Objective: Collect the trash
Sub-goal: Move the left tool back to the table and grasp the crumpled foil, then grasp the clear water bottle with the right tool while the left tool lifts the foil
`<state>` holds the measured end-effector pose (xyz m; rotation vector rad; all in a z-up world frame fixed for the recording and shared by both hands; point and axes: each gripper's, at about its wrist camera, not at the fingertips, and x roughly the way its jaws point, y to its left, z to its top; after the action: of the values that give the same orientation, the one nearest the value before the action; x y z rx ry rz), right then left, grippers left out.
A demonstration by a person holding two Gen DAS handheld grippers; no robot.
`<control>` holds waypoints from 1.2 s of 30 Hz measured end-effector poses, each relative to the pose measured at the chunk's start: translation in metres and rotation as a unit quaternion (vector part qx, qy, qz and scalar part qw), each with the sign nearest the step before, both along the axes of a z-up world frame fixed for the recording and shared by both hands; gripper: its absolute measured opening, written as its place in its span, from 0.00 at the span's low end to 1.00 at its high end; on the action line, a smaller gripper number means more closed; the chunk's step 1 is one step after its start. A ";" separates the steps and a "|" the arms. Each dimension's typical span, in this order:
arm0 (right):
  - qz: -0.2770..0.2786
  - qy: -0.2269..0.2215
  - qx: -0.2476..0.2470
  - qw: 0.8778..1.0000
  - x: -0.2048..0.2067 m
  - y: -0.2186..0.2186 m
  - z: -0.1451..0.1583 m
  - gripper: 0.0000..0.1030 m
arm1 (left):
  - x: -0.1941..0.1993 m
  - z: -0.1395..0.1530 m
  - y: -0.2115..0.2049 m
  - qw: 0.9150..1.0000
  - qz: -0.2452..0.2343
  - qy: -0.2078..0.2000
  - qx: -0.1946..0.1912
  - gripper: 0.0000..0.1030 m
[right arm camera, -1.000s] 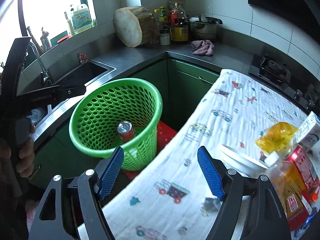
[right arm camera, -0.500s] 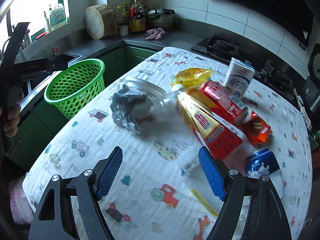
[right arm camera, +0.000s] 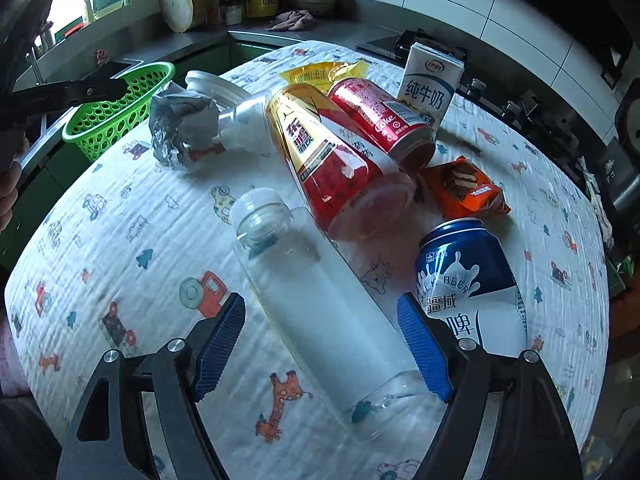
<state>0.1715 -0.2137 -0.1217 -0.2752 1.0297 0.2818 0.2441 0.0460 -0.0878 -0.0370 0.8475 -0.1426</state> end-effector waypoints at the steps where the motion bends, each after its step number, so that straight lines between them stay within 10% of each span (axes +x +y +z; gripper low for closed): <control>1: 0.004 0.003 -0.001 1.000 0.001 -0.001 -0.002 0.74 | 0.003 -0.002 -0.004 1.000 -0.003 0.003 0.002 0.76; 26: 0.062 0.051 -0.009 0.997 0.030 0.006 -0.036 0.72 | 0.052 -0.047 -0.051 0.998 -0.054 0.044 0.010 0.74; 36: 0.066 0.058 0.002 0.996 0.032 0.010 -0.037 0.68 | 0.054 -0.056 -0.058 0.996 -0.076 0.051 0.000 0.40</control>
<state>0.2039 -0.2033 -0.1590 -0.3276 1.1273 0.4230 0.2986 -0.0117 -0.1433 0.0197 0.9518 -0.2861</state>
